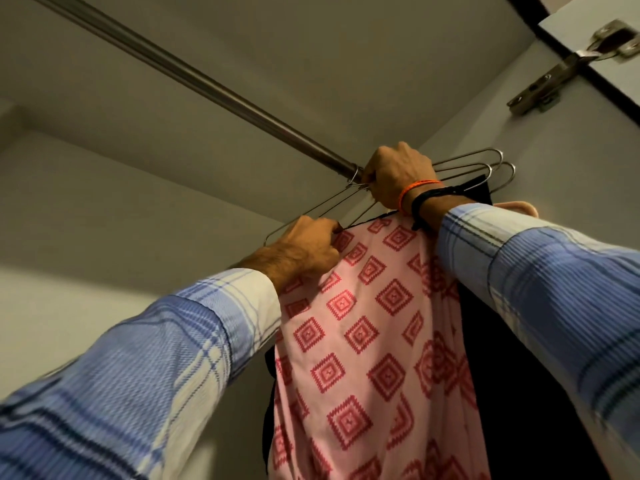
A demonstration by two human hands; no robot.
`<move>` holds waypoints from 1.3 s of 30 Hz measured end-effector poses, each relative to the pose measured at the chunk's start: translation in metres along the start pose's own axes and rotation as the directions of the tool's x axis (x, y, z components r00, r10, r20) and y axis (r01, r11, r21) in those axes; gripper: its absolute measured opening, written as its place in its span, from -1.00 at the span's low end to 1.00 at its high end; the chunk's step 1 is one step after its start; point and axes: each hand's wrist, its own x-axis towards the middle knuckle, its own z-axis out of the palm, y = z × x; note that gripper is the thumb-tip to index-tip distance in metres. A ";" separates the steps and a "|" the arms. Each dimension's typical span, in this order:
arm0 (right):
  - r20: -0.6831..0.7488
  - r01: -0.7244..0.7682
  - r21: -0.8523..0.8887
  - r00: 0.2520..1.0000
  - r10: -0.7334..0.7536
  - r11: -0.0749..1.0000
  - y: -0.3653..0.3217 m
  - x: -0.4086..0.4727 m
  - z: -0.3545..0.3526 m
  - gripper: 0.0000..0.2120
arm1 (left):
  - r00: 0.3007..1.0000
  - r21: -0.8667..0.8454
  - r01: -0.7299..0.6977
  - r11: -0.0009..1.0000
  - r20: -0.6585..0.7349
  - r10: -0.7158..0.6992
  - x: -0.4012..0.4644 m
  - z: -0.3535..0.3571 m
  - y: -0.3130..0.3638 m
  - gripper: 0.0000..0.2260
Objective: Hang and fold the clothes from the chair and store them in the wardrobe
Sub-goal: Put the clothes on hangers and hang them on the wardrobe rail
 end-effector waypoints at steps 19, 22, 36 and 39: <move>0.052 0.150 0.105 0.986 -0.156 0.983 -0.024 -0.050 -0.045 -0.64 | 0.992 -0.201 0.098 0.975 -0.063 -0.113 -0.053 -0.037 0.016 -0.44; 0.076 0.112 0.151 0.989 -0.125 0.982 -0.039 -0.075 -0.067 -0.64 | 0.991 -0.225 0.088 0.970 -0.078 -0.108 -0.087 -0.053 0.017 -0.47; 0.348 -0.166 0.270 0.935 0.065 0.948 -0.079 -0.288 -0.198 -0.63 | 0.983 -0.454 0.166 0.875 0.150 -0.108 -0.309 -0.076 0.055 -0.56; 0.429 -0.232 0.238 0.897 0.112 0.943 -0.077 -0.348 -0.233 -0.65 | 0.969 -0.500 0.207 0.841 0.222 -0.106 -0.364 -0.072 0.079 -0.54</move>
